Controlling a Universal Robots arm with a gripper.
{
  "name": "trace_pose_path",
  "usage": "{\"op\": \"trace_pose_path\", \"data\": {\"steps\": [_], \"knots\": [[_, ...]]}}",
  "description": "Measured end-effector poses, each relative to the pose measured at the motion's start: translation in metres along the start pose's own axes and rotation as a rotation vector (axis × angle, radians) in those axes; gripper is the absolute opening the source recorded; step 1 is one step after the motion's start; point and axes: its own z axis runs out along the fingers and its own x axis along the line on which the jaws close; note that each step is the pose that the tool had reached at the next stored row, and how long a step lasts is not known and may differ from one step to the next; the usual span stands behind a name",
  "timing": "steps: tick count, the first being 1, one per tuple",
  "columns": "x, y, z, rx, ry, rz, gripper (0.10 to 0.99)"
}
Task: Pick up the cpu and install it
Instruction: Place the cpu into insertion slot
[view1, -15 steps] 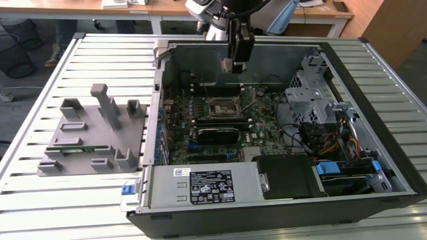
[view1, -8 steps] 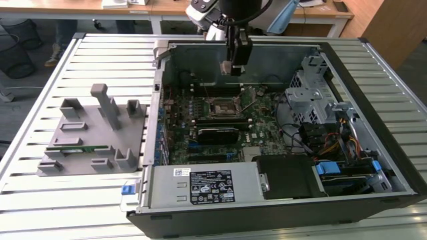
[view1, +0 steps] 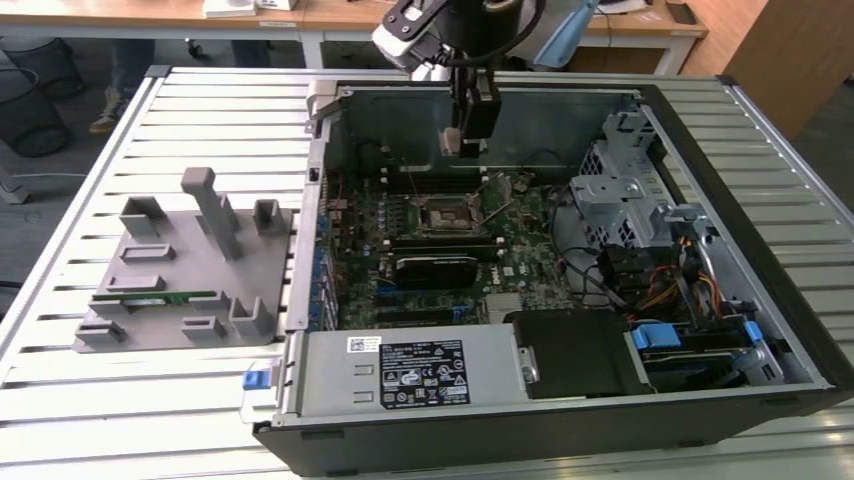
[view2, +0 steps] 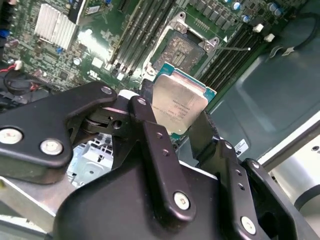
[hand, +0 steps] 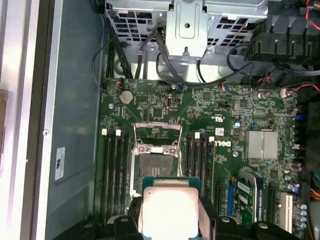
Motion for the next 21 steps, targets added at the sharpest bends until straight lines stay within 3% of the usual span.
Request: {"op": "trace_pose_path", "data": {"steps": [21], "knots": [[0.0094, -0.0011, 0.0381, 0.000, 0.0009, 0.003, 0.529]]}}
